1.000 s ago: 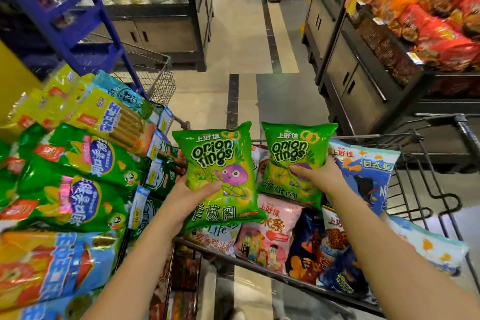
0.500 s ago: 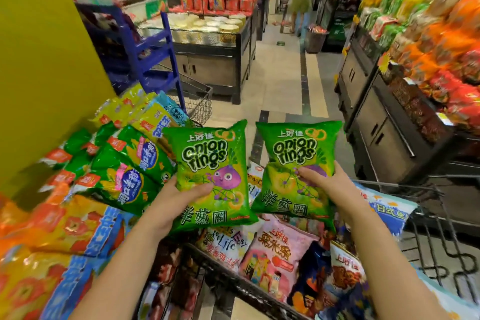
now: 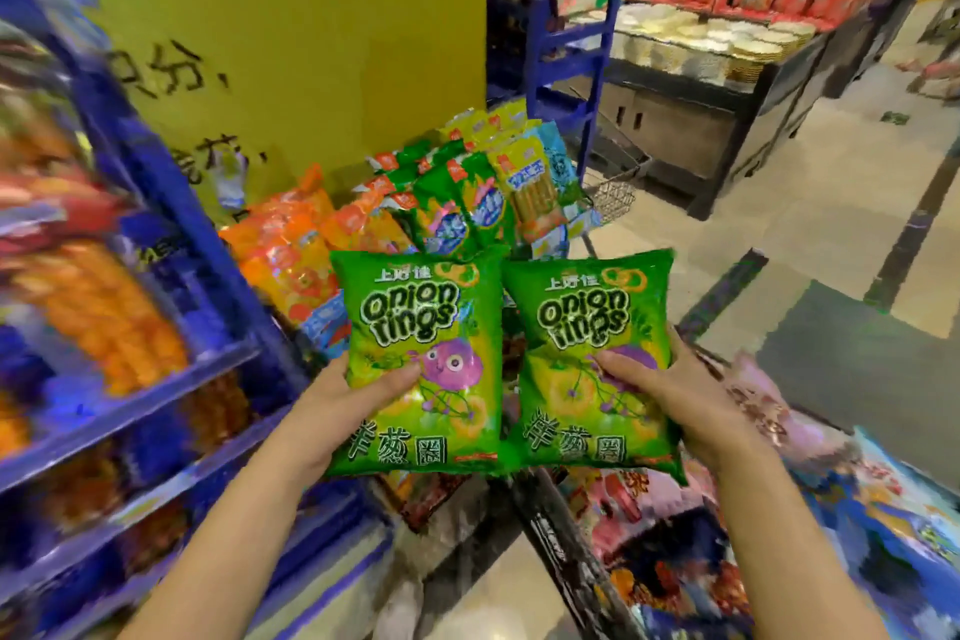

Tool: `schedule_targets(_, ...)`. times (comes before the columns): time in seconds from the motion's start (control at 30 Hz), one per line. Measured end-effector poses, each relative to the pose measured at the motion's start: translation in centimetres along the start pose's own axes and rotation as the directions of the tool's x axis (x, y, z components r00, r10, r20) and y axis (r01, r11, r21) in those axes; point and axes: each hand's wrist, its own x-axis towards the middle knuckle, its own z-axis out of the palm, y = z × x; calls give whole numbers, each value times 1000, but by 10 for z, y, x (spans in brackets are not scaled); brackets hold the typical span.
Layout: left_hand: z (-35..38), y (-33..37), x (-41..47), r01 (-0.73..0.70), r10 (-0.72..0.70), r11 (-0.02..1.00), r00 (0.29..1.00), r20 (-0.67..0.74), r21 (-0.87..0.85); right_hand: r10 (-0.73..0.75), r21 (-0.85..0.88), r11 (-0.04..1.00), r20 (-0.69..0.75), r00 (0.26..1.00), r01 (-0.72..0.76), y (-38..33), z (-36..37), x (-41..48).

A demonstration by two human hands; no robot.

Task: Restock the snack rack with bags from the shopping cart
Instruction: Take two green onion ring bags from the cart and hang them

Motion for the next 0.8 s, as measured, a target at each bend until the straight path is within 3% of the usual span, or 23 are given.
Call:
schedule_targets(0.2,-74,-18,-108,-31,18,998,967,-253,-50,-43,-92,994,216,975,65,1,98,-4)
schedule_targets(0.37,-134,-28,-204,-91,41,993,866,-499,-76,-39,-85,993,446,894,85,-9,196,-35)
schedule_targets(0.6,-196,-44,-356,-177,36,978,664,-747,-110,-38,-93,985,696,717,142,-11,331,-114)
schedule_targets(0.8,-251,-84,-515,-257,3,956,491,-871,-142,-33,-69,982,850,526,173,10,449,-229)
